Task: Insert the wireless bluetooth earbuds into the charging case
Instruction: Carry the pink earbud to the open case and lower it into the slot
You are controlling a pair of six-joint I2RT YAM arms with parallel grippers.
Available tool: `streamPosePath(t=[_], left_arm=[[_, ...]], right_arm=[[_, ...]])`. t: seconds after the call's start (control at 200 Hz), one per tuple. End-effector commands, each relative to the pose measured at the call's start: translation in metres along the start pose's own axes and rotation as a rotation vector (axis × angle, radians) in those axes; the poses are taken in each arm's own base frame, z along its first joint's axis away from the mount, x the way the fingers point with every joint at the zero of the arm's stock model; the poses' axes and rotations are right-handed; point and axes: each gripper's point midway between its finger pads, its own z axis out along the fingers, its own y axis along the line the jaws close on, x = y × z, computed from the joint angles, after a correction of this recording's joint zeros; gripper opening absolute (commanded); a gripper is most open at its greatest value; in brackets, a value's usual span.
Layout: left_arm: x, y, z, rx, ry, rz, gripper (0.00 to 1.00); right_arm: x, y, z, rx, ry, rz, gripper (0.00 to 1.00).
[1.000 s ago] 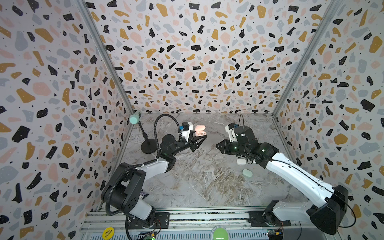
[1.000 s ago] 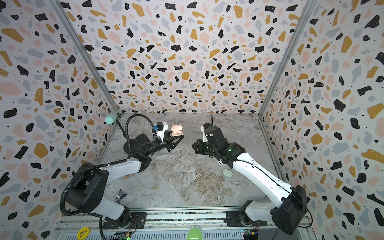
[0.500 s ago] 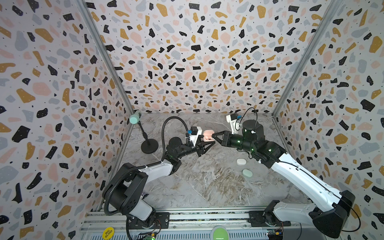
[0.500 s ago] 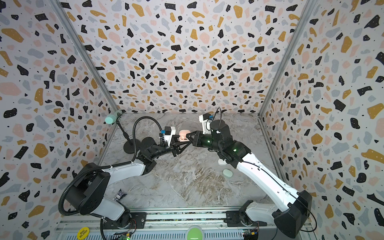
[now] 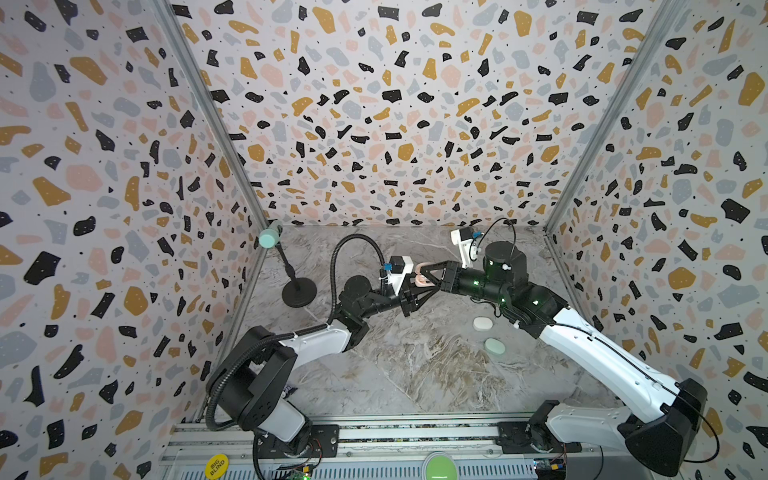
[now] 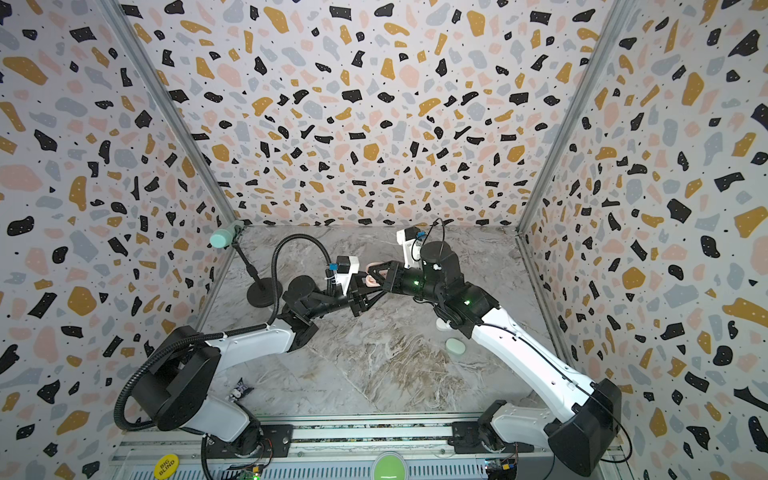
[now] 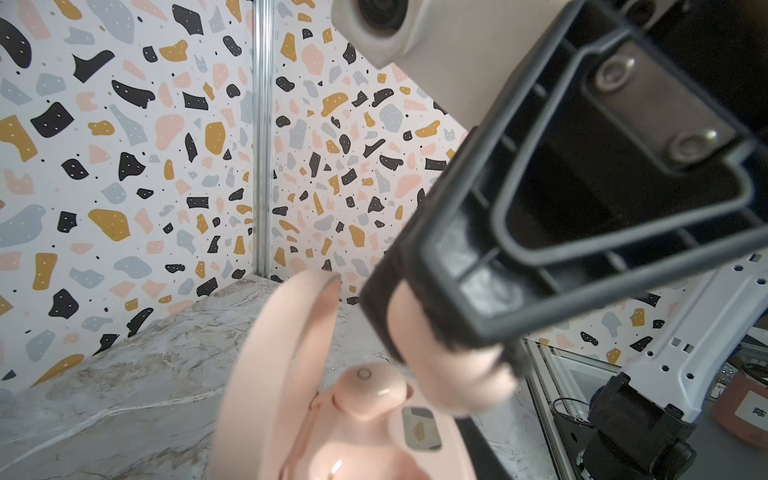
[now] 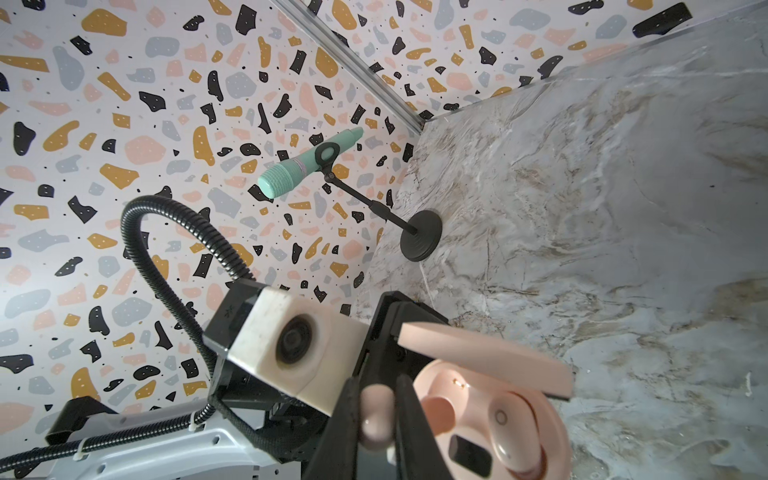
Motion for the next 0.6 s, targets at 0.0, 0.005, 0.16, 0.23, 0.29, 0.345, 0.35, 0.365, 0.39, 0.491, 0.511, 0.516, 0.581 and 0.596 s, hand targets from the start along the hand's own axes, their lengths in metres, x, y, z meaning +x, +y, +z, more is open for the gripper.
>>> streamPosePath(t=[0.0,0.005,0.16,0.23,0.29,0.345,0.35,0.365,0.39,0.491,0.511,0.516,0.581,0.596], left_arm=[[-0.034,-0.01,0.003,0.021,-0.082,0.092,0.08],[-0.035,-0.01,0.002,0.021,-0.083,0.094,0.08],[-0.04,-0.012,0.003,0.026,-0.092,0.1,0.08],[-0.044,-0.013,0.003,0.026,-0.099,0.104,0.08],[-0.046,-0.014,0.003,0.027,-0.104,0.109,0.08],[-0.049,-0.014,0.003,0.028,-0.107,0.111,0.08],[-0.049,-0.015,0.003,0.028,-0.108,0.112,0.08],[-0.049,-0.015,0.003,0.03,-0.107,0.113,0.08],[-0.05,-0.015,0.003,0.03,-0.109,0.113,0.08],[-0.051,-0.015,0.003,0.029,-0.11,0.116,0.08],[-0.051,-0.015,0.003,0.03,-0.109,0.117,0.08],[-0.05,-0.015,0.003,0.03,-0.108,0.116,0.08],[-0.051,-0.015,0.003,0.029,-0.108,0.119,0.08],[-0.051,-0.015,0.003,0.03,-0.107,0.118,0.08]], right_arm=[[-0.005,0.011,-0.006,-0.043,-0.023,-0.007,0.14],[-0.005,0.011,-0.006,-0.043,-0.023,-0.007,0.14],[-0.001,0.007,-0.004,-0.044,-0.013,-0.001,0.14],[0.0,0.007,-0.004,-0.048,-0.014,0.004,0.14],[0.0,0.007,-0.004,-0.052,-0.015,0.004,0.14],[0.0,0.008,-0.003,-0.055,-0.014,0.004,0.14],[0.0,0.008,-0.003,-0.055,-0.014,0.004,0.14],[0.0,0.008,-0.003,-0.058,-0.014,0.004,0.14],[0.0,0.008,-0.003,-0.06,-0.013,0.005,0.14],[0.002,0.009,-0.002,-0.067,-0.008,0.009,0.14],[0.001,0.01,-0.003,-0.071,-0.01,0.009,0.14],[0.001,0.01,-0.003,-0.07,-0.009,0.011,0.14],[0.001,0.011,-0.003,-0.077,-0.011,0.012,0.14],[0.002,0.011,-0.003,-0.077,-0.011,0.012,0.14]])
